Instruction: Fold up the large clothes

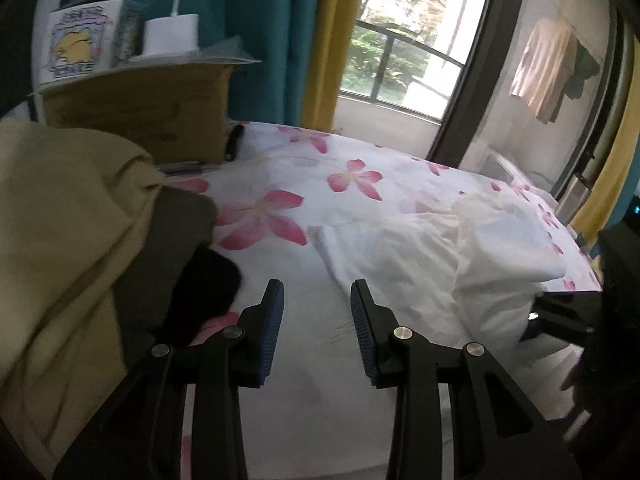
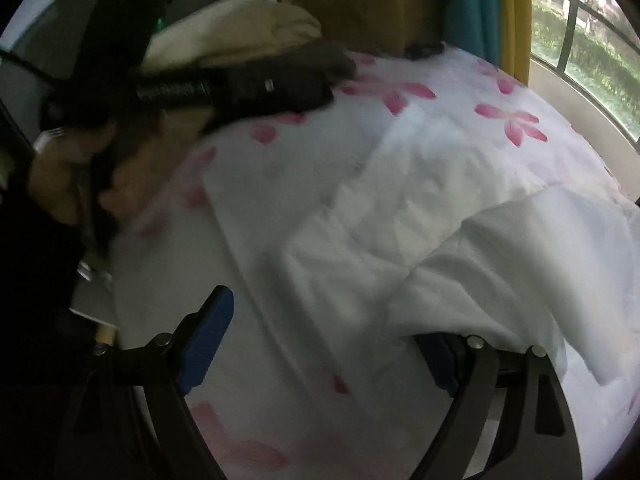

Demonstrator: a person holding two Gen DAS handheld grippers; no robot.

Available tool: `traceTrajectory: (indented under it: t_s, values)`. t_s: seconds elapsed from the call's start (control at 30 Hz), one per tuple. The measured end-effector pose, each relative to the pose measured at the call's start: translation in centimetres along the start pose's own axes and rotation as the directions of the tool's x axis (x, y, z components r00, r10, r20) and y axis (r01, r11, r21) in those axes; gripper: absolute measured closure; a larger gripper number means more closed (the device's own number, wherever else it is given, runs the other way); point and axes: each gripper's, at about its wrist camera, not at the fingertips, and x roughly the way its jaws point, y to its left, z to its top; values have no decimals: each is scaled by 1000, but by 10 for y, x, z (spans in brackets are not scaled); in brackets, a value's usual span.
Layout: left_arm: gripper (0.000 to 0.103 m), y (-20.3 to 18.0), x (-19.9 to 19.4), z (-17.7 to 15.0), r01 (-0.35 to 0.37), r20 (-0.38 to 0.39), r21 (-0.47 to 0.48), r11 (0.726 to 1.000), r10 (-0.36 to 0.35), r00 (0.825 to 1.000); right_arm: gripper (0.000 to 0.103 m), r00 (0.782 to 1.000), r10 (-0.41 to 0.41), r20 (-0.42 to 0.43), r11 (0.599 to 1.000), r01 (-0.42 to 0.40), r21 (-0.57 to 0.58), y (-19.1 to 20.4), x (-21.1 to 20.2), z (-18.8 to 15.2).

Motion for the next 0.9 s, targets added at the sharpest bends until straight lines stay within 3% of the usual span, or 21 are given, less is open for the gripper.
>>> traceTrajectory:
  t_s: [0.13,0.2,0.37,0.47,0.57,0.7,0.83,0.9]
  values:
    - [67,-2,-5,1,-54,-1,12,998,54,999,16,992,16,122,1000,-19,25,2,-38,1]
    - [67,-8,-6,4,-40,3,18,999,40,999,16,980,28,198,999,-36,40,-1,-65,-4]
    - [66,-40,0,19,-4,22,59,998,2,1000,16,958,-6,285,996,-20,90,-17,-108,-23]
    - [46,-67,6,33,33,33,87,996,-36,999,16,946,-10,324,995,-23,99,-28,-131,-47]
    - [45,-97,9,45,94,41,124,988,-100,994,16,943,-14,334,991,-32,132,-41,-143,-70]
    - [45,-142,26,52,147,4,187,971,-150,989,16,940,-140,311,969,66,238,-69,-148,-99]
    - [44,-185,42,47,235,-60,229,945,-227,972,16,915,-336,224,882,223,415,-113,-151,-123]
    - [43,-206,50,42,259,-97,266,929,-242,965,16,905,-370,210,848,237,474,-128,-152,-132]
